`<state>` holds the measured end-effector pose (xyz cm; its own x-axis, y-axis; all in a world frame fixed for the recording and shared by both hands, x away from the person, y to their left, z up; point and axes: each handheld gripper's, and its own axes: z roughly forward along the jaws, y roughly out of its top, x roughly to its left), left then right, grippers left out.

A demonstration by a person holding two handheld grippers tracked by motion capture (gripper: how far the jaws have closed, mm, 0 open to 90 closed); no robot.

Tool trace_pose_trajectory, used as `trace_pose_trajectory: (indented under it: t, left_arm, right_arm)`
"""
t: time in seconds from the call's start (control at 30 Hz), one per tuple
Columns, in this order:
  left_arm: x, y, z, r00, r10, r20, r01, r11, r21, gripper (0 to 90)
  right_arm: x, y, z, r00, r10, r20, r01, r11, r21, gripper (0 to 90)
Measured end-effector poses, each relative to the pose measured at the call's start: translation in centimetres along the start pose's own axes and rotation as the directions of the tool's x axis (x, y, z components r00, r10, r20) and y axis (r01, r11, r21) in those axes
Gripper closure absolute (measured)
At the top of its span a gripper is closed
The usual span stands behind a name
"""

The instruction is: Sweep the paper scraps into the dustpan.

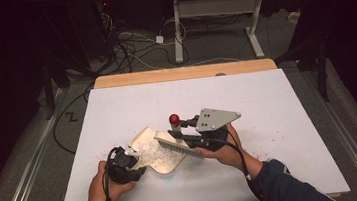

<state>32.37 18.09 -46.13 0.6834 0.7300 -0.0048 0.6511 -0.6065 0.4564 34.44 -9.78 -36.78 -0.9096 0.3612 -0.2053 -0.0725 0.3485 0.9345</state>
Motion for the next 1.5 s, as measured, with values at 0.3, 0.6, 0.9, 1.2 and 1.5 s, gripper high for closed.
trace_pose_trajectory:
  t: [0.3, 0.6, 0.9, 1.2, 1.5]
  left_arm:
    - [0.0, 0.0, 0.0, 1.0, 0.001, -0.001, -0.001, 1.0, 0.0, 63.5]
    - [0.0, 0.0, 0.0, 1.0, 0.001, 0.0, -0.001, 1.0, -0.001, 63.5]
    - [-0.1, 0.0, 0.0, 1.0, 0.0, -0.006, 0.0, 1.0, 0.001, 63.5]
    - [-0.1, 0.0, 0.0, 1.0, 0.001, -0.005, -0.001, 1.0, -0.002, 63.5]
    - [-0.1, -0.1, 0.0, 1.0, 0.0, -0.006, 0.0, 1.0, -0.002, 63.5]
  right_arm:
    - [-0.7, 0.7, -2.5, 0.9986, 0.045, 0.029, -0.044, 0.998, -0.051, 69.8]
    - [-0.8, 0.3, -4.1, 0.9973, 0.062, 0.041, -0.059, 0.997, -0.054, 69.8]
    - [-1.0, -1.3, -2.8, 0.9914, 0.03, 0.127, -0.03, 1.0, -0.003, 69.9]
    - [0.4, -1.6, -1.2, 0.9988, 0.009, 0.048, -0.008, 1.0, -0.01, 69.9]
    - [0.3, -0.9, -2.5, 0.9977, 0.015, 0.067, -0.012, 0.999, -0.041, 69.9]
